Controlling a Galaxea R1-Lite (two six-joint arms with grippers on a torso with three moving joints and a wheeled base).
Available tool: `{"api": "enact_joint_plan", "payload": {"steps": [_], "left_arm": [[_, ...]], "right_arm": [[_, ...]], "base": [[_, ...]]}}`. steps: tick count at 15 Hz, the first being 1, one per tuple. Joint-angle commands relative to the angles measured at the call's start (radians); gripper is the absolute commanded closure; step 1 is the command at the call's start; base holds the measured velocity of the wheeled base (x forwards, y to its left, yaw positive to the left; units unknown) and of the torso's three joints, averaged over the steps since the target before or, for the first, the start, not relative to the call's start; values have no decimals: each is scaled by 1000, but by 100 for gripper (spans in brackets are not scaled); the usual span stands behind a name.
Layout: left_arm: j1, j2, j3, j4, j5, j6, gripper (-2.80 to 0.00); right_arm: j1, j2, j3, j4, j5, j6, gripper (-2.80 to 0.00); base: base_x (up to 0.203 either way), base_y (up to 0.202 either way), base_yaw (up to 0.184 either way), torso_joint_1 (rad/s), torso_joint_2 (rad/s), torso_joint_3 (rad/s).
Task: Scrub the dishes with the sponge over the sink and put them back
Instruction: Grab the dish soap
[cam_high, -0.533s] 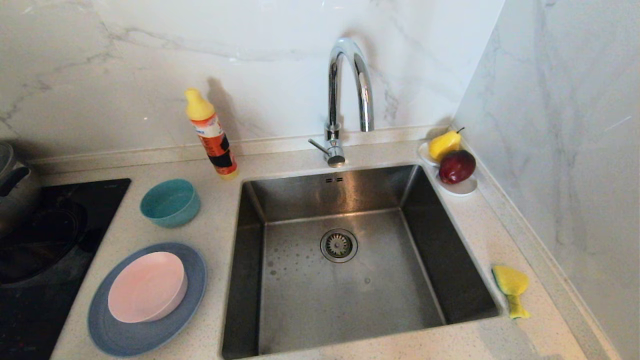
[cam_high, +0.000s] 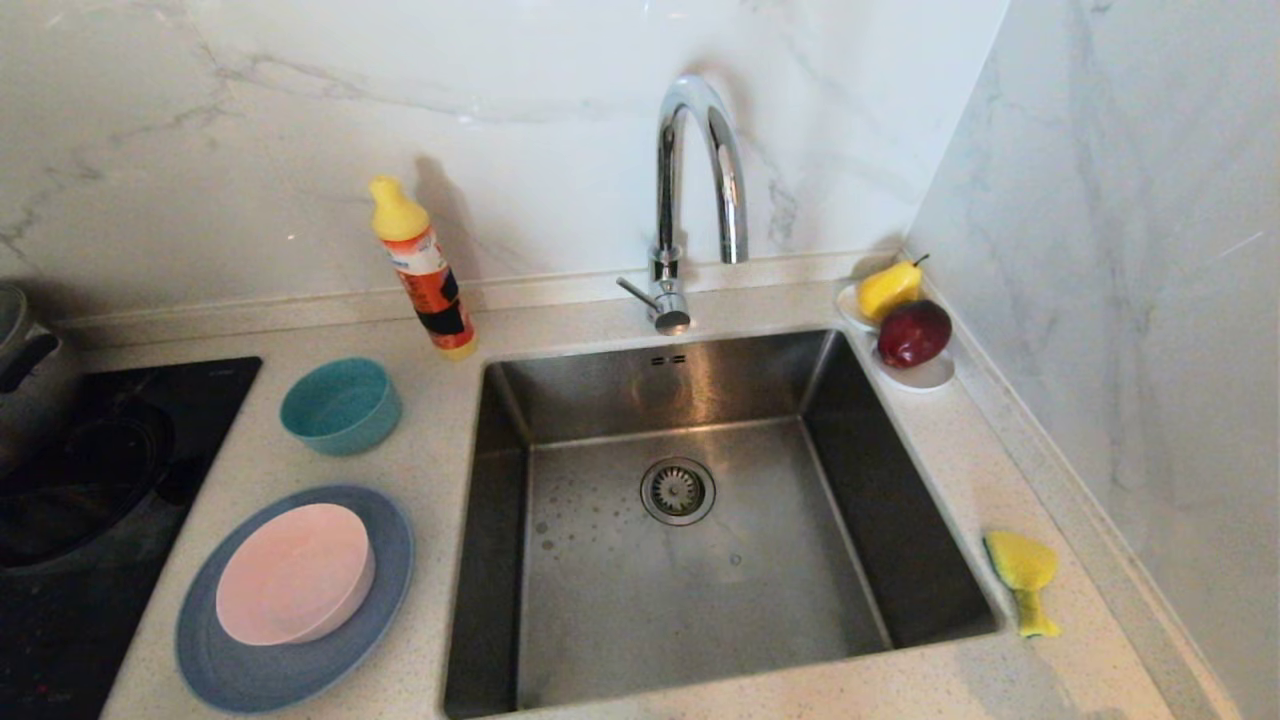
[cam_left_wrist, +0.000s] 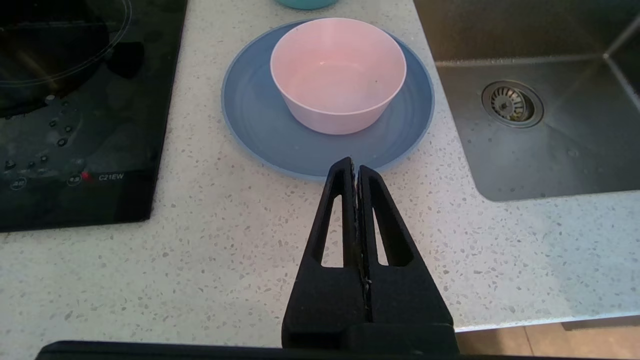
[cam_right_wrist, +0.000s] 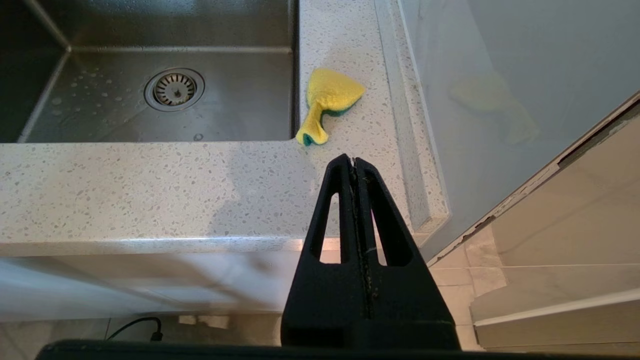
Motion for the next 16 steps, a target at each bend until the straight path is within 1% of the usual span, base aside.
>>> {"api": "enact_joint_plan", "payload": {"steps": [1,3,5,8,9,14,16], "left_arm": [[0,2,-27,7,1,6,0],[0,21,-128,28,-1,7,0],[0,94,-233,54,-6,7,0],[1,335,-337,32,-16,1,0],[1,435,-363,6,-19,-6,0],[0,960,-474,-204,-33,-50,0],[-4,1137,-531,-279,-43,-82,0]], "right_arm": [[0,-2,0,0,2,-1,0],[0,-2,0,0,1,-1,0],[0,-2,0,0,1,0,0],[0,-2,0,0,1,0,0],[0,-2,0,0,1,-1,0],[0,-2,0,0,1,-1,0],[0,-2,0,0,1,-1,0]], "base": [[0,0,0,0,0,0],[0,0,0,0,0,0],[0,0,0,0,0,0],[0,0,0,0,0,0],[0,0,0,0,0,0],[0,0,0,0,0,0],[0,0,0,0,0,0]]}}
